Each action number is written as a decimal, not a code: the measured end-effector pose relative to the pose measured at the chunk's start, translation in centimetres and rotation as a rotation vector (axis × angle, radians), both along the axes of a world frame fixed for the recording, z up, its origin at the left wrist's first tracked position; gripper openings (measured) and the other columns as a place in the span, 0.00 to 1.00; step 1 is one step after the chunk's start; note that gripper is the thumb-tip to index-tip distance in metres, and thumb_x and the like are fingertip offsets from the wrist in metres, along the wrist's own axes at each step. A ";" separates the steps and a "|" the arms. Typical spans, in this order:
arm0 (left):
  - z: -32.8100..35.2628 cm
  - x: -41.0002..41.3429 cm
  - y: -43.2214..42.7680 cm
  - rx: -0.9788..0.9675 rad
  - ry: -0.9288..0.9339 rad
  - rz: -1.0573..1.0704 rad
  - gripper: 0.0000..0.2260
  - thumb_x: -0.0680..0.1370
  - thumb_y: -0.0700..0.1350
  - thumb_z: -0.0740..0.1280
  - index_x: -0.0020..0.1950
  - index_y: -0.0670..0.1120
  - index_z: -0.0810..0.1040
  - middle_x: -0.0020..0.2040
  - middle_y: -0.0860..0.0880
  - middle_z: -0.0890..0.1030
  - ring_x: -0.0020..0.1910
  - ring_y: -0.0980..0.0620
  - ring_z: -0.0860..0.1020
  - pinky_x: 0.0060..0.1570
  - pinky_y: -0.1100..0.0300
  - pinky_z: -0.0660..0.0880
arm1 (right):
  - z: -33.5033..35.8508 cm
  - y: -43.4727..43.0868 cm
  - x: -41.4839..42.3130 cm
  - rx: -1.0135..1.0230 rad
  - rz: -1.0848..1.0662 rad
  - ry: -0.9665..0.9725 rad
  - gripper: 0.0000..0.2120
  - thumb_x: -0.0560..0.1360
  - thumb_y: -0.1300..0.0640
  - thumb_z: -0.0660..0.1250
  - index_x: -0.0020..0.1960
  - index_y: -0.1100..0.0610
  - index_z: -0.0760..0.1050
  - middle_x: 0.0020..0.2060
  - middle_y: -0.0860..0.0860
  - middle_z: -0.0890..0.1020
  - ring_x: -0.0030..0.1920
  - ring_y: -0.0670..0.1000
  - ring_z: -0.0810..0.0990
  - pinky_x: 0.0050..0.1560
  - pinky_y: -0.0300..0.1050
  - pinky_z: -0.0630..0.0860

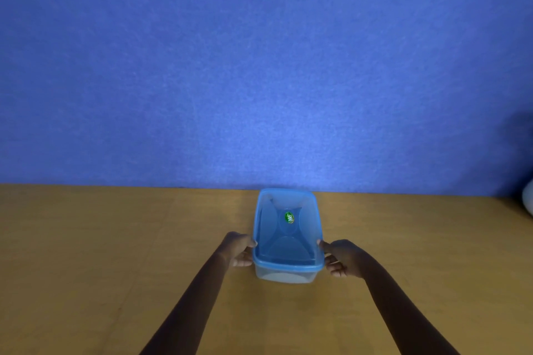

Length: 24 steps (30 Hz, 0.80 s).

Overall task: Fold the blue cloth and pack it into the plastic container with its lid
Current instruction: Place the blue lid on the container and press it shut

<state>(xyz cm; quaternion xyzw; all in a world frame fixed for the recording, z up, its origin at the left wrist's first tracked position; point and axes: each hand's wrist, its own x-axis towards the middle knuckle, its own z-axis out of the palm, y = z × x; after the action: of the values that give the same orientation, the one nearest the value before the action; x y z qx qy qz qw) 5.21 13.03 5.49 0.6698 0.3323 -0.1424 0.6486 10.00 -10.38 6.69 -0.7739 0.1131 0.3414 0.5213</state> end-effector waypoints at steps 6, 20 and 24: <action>0.7 1.4 -0.1 -0.015 -0.043 0.024 0.06 0.78 0.36 0.62 0.42 0.38 0.74 0.35 0.44 0.77 0.33 0.49 0.76 0.34 0.58 0.79 | -0.3 0.9 2.1 -0.078 -0.060 -0.150 0.14 0.78 0.51 0.61 0.48 0.63 0.72 0.36 0.55 0.76 0.33 0.50 0.72 0.34 0.41 0.71; 0.1 8.0 0.0 0.100 -0.111 0.176 0.18 0.76 0.39 0.67 0.61 0.30 0.73 0.60 0.33 0.78 0.54 0.41 0.78 0.46 0.54 0.71 | -1.8 4.3 9.4 -0.132 -0.217 -0.330 0.12 0.76 0.55 0.64 0.40 0.63 0.72 0.42 0.59 0.75 0.43 0.56 0.75 0.44 0.49 0.71; 0.3 9.8 0.2 0.102 -0.125 0.172 0.17 0.76 0.39 0.67 0.59 0.28 0.74 0.54 0.34 0.78 0.49 0.44 0.75 0.45 0.54 0.70 | -2.4 4.8 11.1 -0.089 -0.266 -0.304 0.12 0.76 0.54 0.63 0.41 0.63 0.73 0.42 0.60 0.76 0.44 0.56 0.74 0.43 0.47 0.68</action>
<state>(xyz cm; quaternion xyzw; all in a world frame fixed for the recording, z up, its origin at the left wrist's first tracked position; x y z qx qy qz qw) 15.00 13.25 5.76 0.6786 0.3540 -0.0270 0.6430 21.13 -5.61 4.33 -0.8170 0.1490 0.1435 0.5382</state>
